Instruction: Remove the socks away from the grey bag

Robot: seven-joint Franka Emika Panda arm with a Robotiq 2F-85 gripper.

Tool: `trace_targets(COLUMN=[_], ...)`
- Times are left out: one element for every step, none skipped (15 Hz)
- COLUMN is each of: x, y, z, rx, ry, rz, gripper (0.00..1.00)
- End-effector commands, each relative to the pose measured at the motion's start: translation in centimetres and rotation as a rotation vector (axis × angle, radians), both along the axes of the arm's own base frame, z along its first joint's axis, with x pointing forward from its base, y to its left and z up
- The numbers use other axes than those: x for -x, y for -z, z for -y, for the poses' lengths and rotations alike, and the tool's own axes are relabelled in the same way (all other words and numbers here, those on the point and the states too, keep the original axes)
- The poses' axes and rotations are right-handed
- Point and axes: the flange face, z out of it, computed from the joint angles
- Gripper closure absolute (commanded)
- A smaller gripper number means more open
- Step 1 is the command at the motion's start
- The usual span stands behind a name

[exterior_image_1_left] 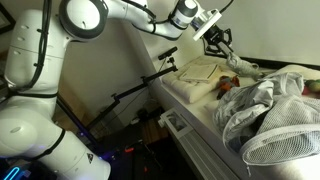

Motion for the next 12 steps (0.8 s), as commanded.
trace_targets(x=[0.5, 0.4, 0.4, 0.3, 0.1, 0.0, -0.2, -0.4, -0.6, -0.7, -0.6, -0.7], y=[-0.7, -0.7, -0.6, -0.6, -0.7, -0.7, -0.7, -0.7, -0.6, -0.5, -0.2, 0.2], z=[0.5, 0.8, 1.0, 1.3, 1.8, 2.5, 3.3, 4.4, 5.5, 6.6, 7.8, 8.8], rx=[0.015, 0.013, 0.012, 0.008, 0.006, 0.001, -0.002, -0.011, -0.022, -0.027, -0.035, -0.036], ry=[0.004, 0.009, 0.012, 0.016, 0.024, 0.041, 0.057, 0.077, 0.091, 0.111, 0.125, 0.135], rz=[-0.005, -0.009, -0.011, -0.015, -0.018, -0.015, -0.018, -0.025, -0.035, -0.039, -0.051, -0.063], gripper=[0.36, 0.3, 0.21, 0.14, 0.06, 0.01, 0.0, 0.0, 0.0, 0.0, 0.0, 0.0])
